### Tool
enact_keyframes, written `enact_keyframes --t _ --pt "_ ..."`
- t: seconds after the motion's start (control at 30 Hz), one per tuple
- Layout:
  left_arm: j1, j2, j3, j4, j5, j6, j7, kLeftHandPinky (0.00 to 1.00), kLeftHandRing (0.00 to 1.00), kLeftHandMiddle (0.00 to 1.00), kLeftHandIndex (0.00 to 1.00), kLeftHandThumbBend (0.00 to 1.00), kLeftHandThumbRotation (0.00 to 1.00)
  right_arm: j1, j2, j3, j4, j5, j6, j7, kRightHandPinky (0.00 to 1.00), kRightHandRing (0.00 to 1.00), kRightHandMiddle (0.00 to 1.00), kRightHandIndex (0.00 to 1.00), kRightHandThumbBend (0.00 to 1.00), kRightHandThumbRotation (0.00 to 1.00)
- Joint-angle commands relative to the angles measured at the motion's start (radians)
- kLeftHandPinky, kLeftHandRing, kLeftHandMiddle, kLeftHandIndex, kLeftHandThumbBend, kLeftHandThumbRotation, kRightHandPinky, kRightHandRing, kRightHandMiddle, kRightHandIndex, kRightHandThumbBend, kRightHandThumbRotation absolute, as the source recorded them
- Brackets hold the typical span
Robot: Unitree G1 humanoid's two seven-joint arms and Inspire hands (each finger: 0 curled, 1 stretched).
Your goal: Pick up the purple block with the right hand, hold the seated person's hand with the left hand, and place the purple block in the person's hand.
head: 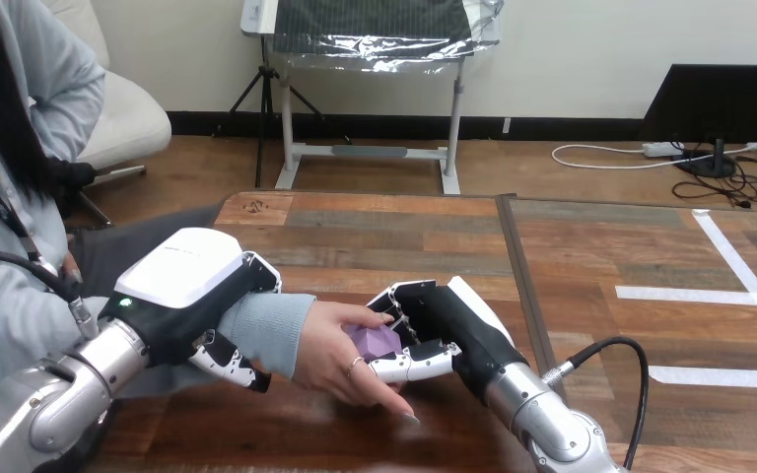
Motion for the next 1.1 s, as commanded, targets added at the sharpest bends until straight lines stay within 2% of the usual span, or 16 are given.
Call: enact_keyframes --t 0.0,0.47,1.07 --pt "-0.065 -0.016 0.058 -0.103 -0.046 -0.007 0.021 0.24 0.26 0.31 0.32 0.90 0.00 -0.045 0.006 0.002 -0.051 0.000 0.010 -0.013 0.47 0.48 0.50 0.48 0.79 0.00" --pt "-0.068 -0.018 0.056 -0.076 -0.043 -0.033 0.036 0.24 0.26 0.31 0.32 0.91 0.00 -0.057 -0.002 0.001 -0.057 -0.001 0.034 -0.012 0.46 0.47 0.50 0.48 0.79 0.00" --pt "-0.070 -0.016 0.048 -0.057 -0.020 -0.044 0.060 0.26 0.27 0.32 0.33 0.91 0.00 -0.074 -0.009 0.000 -0.044 -0.002 0.036 -0.008 0.45 0.47 0.49 0.48 0.79 0.00"
